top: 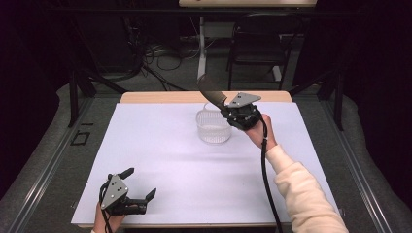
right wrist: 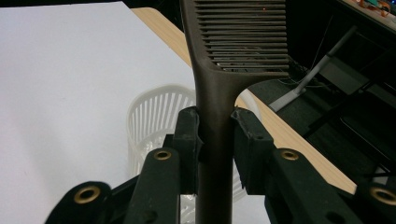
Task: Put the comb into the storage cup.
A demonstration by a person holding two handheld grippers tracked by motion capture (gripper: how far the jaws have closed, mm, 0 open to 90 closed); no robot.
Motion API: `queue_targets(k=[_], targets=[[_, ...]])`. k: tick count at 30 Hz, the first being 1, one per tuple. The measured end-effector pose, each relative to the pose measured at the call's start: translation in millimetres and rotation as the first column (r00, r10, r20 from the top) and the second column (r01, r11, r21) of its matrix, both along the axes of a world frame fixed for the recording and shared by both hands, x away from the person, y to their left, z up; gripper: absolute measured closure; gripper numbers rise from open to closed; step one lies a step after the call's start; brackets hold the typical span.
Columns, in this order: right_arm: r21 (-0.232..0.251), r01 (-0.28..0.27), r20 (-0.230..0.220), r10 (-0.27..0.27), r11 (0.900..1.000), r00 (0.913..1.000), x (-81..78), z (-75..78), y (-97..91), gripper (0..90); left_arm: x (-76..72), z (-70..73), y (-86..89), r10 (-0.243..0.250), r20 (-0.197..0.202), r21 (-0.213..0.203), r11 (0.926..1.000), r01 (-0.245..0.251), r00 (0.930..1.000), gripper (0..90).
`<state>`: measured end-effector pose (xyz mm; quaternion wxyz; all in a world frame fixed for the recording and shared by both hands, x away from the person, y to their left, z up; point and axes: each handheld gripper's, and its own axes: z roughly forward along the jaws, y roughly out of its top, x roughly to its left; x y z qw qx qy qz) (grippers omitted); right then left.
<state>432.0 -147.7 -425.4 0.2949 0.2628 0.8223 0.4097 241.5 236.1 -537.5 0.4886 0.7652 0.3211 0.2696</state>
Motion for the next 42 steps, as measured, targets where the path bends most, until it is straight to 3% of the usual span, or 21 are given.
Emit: queue_targets(k=[29, 42], targets=[[-0.019, -0.001, 0.058, 0.002, 0.9998, 0.9983, 16.1, 1.0, 13.4, 72.9, -0.5, 0.0, -0.2, 0.005, 0.004, 0.002, 1.0000, -0.005, 1.0000, 0.2], [-0.006, 0.007, 0.074, -0.007, 1.0000, 0.9972, 20.6, -2.1, 15.2, 73.0, -0.6, 0.1, -0.3, 0.006, 0.004, 0.004, 1.0000, -0.006, 1.0000, 0.2]])
